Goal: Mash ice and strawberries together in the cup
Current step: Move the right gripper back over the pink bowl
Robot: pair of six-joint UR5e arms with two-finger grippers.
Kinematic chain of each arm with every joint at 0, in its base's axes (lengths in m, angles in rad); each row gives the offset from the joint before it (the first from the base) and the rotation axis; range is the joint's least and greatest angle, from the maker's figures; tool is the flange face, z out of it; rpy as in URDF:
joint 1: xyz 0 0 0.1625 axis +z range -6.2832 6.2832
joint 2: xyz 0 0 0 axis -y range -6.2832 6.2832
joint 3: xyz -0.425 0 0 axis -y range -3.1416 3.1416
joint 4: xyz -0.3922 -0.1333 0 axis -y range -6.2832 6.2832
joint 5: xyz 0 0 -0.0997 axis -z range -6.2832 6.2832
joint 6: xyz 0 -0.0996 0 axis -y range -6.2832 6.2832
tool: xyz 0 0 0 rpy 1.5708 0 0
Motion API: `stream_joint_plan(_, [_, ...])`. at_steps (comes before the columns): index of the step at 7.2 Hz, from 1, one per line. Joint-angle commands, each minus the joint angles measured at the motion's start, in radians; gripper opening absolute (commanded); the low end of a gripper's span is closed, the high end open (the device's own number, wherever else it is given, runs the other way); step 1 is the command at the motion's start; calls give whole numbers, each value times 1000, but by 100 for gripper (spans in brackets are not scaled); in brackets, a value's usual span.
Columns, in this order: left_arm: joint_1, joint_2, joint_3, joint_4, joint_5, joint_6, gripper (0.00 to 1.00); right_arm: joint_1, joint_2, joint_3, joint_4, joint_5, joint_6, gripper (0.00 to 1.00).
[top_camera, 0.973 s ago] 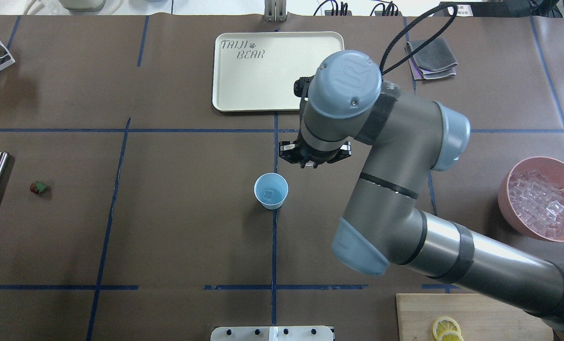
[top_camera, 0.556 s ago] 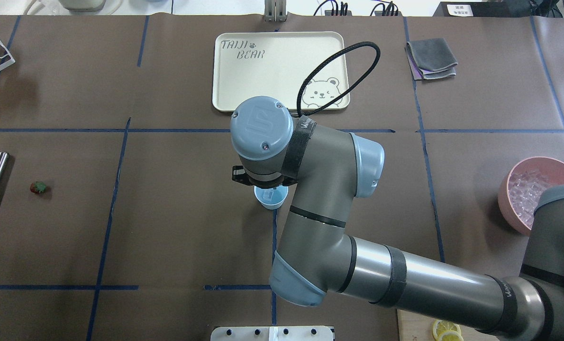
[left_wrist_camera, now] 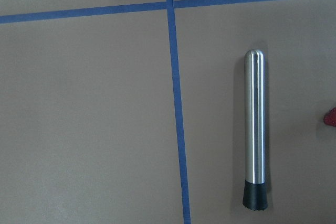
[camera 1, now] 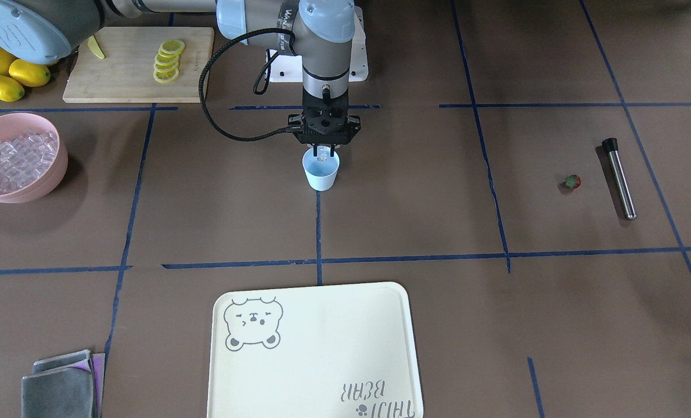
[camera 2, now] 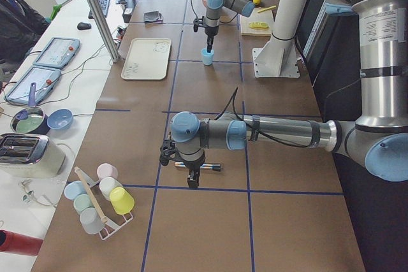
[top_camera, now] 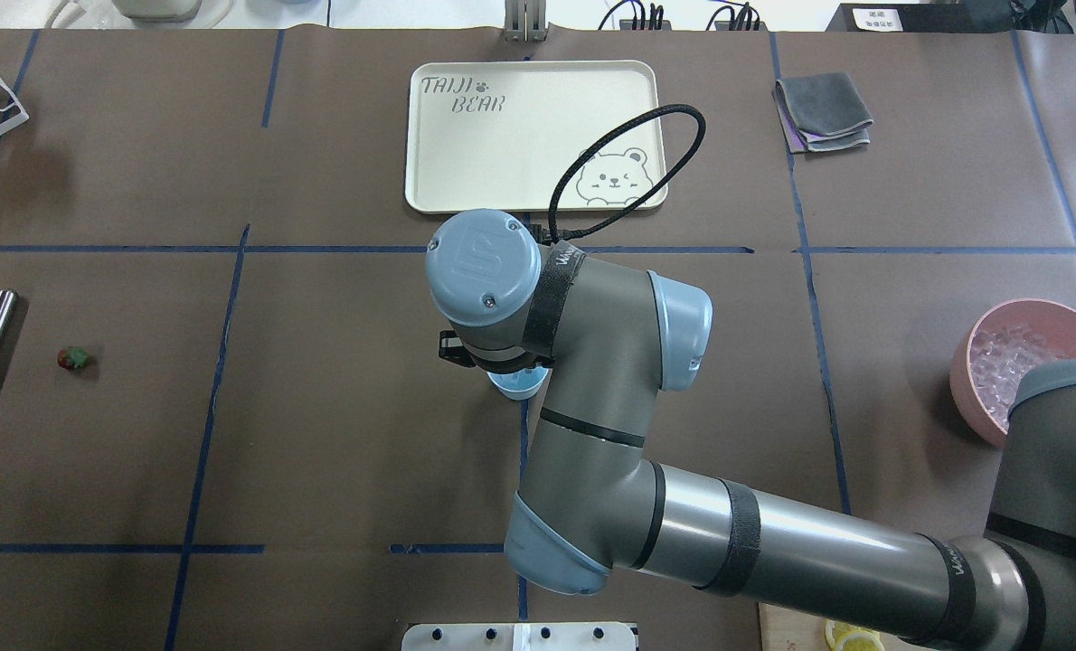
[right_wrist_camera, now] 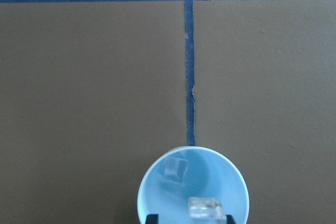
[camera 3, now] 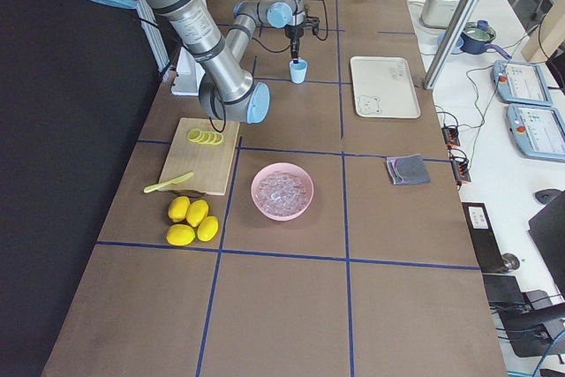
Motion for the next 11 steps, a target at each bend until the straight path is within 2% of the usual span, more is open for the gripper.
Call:
stream_joint_plan(1, [1, 0, 0, 0, 0, 0, 100, 1, -4, 6, 1, 1, -1, 100])
stream_joint_plan(4, [2, 0, -1, -2, 0, 0, 100, 7, 7, 8, 6, 1, 2, 99])
stream_joint_plan(5, [3, 0, 0, -2, 0, 0, 100, 31, -13, 38, 4, 9, -12, 99])
stream_joint_plan(6, [10, 0, 0, -2, 0, 0, 100, 67, -94, 125, 3, 19, -18, 99])
stream_joint_plan(7, [15, 0, 0, -2, 0, 0, 100, 119, -219, 258, 3, 35, -103, 99])
stream_joint_plan(8, [16, 0, 0, -2, 0, 0, 100, 194, -339, 362, 6, 106, -241, 99])
stream_joint_plan(10, [16, 0, 0, -2, 0, 0, 100, 345, -522, 437, 27, 185, -463, 100])
stream_joint_plan(11, [16, 0, 0, -2, 0, 0, 100, 428, -641, 436, 123, 247, -559, 100])
